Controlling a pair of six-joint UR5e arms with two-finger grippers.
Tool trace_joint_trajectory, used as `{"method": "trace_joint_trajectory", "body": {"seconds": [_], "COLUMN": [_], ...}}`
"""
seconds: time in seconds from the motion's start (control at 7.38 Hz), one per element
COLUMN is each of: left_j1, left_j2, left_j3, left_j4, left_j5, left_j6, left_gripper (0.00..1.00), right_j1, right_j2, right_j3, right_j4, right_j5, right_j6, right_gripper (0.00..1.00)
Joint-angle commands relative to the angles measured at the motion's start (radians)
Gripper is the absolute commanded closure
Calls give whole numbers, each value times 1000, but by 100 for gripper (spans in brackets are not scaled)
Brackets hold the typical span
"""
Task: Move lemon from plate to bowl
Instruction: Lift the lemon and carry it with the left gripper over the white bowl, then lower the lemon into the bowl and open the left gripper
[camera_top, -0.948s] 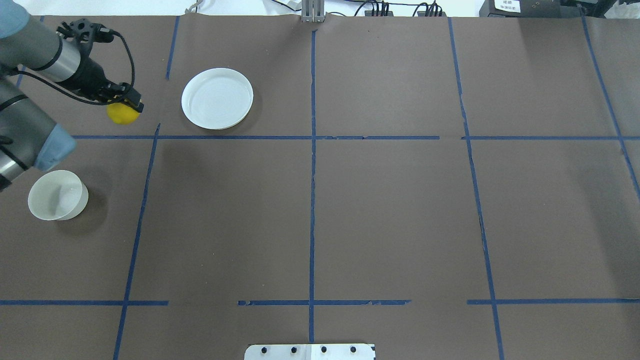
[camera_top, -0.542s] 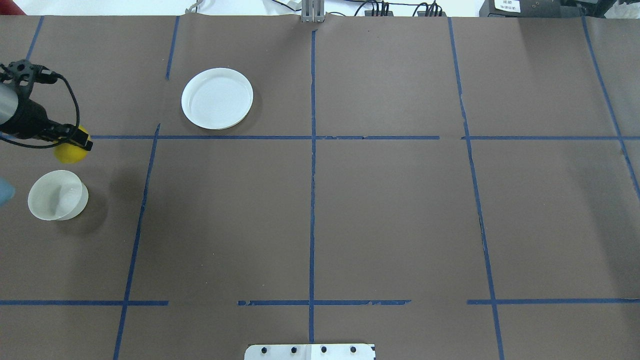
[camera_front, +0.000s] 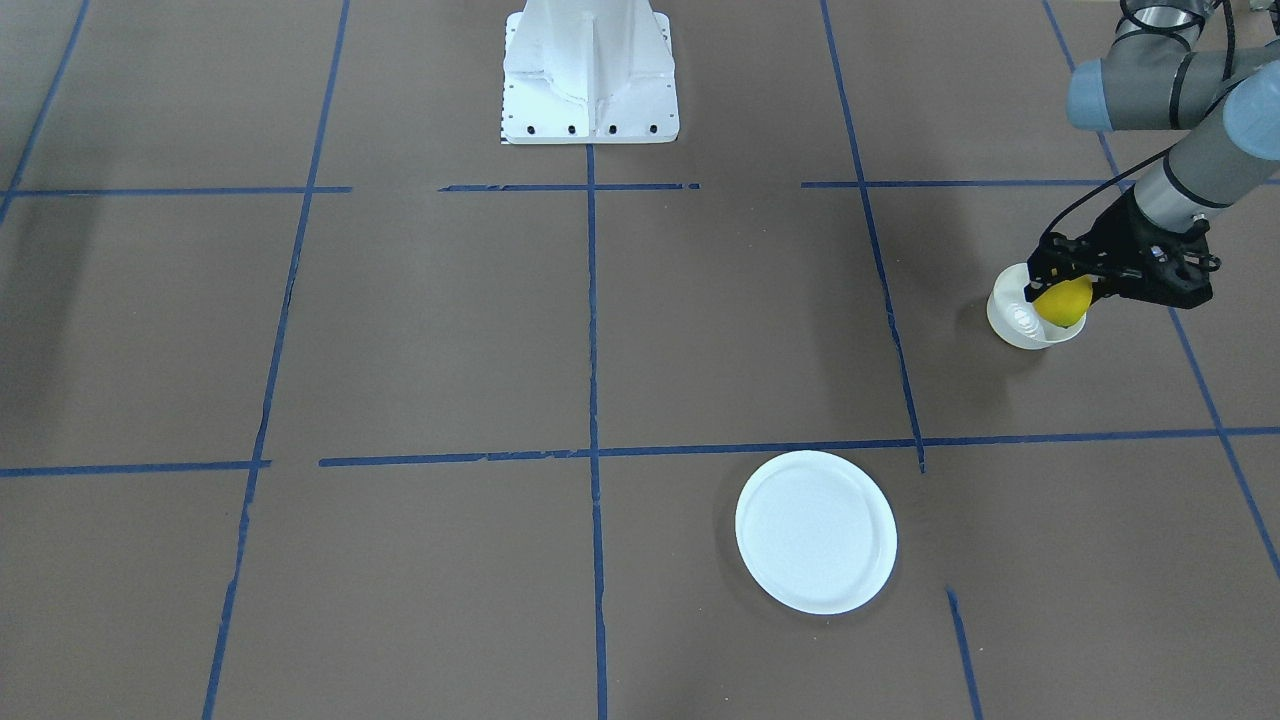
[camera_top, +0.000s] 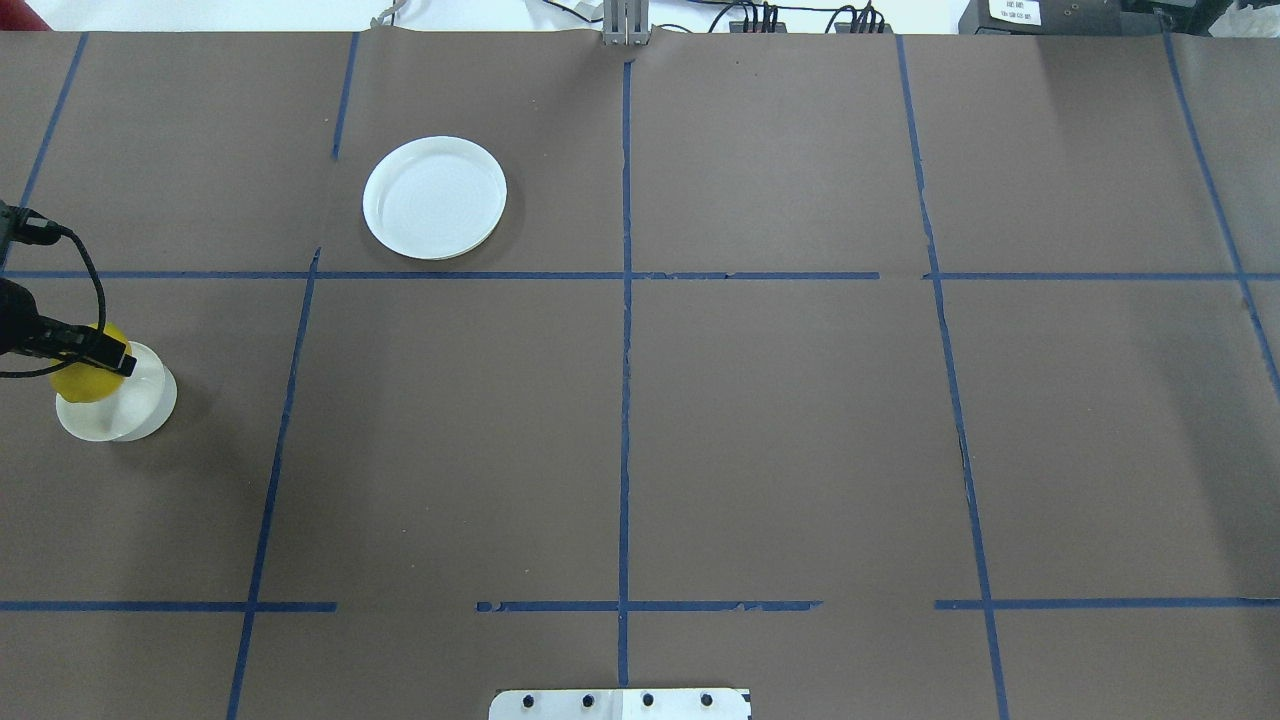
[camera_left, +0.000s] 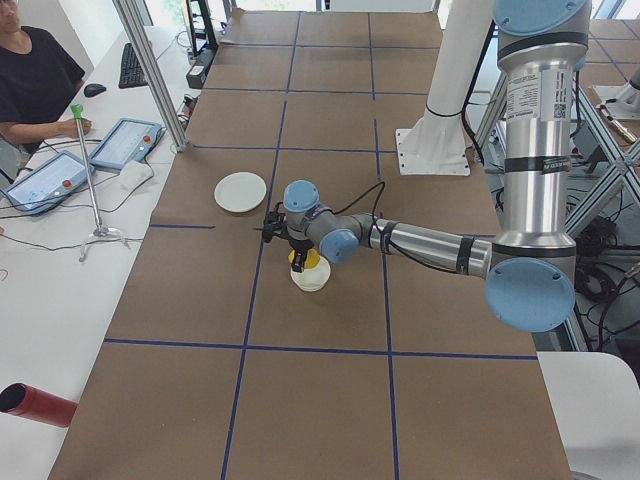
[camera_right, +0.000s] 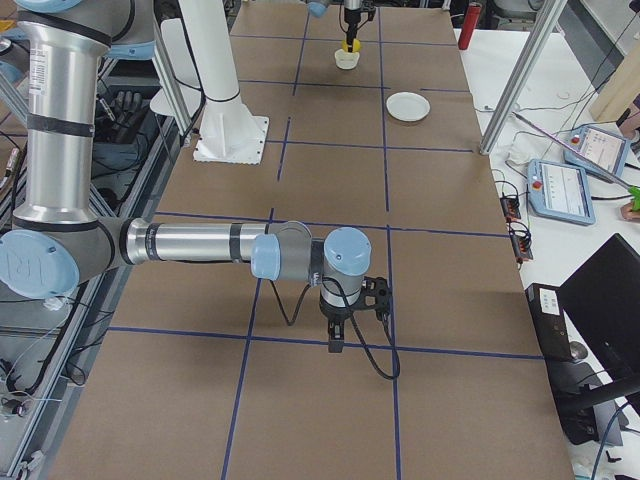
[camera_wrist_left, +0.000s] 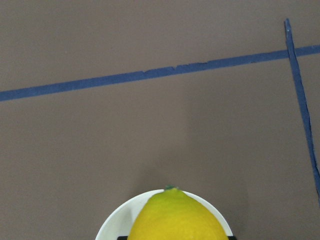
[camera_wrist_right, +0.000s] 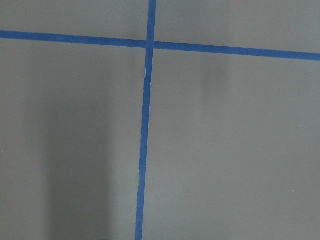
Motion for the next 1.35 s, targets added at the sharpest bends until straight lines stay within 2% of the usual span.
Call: {"method": "trace_joint_trajectory", "body": {"seconds": [0.0, 0.27, 0.41, 0.54, 0.68, 0.95, 1.22], "left_j1": [15, 16, 18, 19, 19, 19, 18], "left_j2": [-12, -20, -20, -20, -20, -18, -17], "left_j3": [12, 58, 68, 66, 68, 69, 69], "left_j4": [0, -3, -3, -6, -6, -5, 0], "left_j5": [1, 1, 1, 1, 3, 1, -4], "left_j6": [1, 6, 4, 2, 4, 3, 4], "left_gripper": [100, 100, 97, 86, 52, 0, 0], "right_j1": [0, 0, 0, 0, 0, 0, 0], "right_j2": [0, 0, 0, 0, 0, 0, 0], "right_j3": [0, 0, 0, 0, 0, 0, 0], "right_j4": [0, 0, 0, 0, 0, 0, 0], "right_j5": [0, 0, 0, 0, 0, 0, 0], "right_j6": [0, 0, 0, 0, 0, 0, 0], "right_gripper": [0, 0, 0, 0, 0, 0, 0]}}
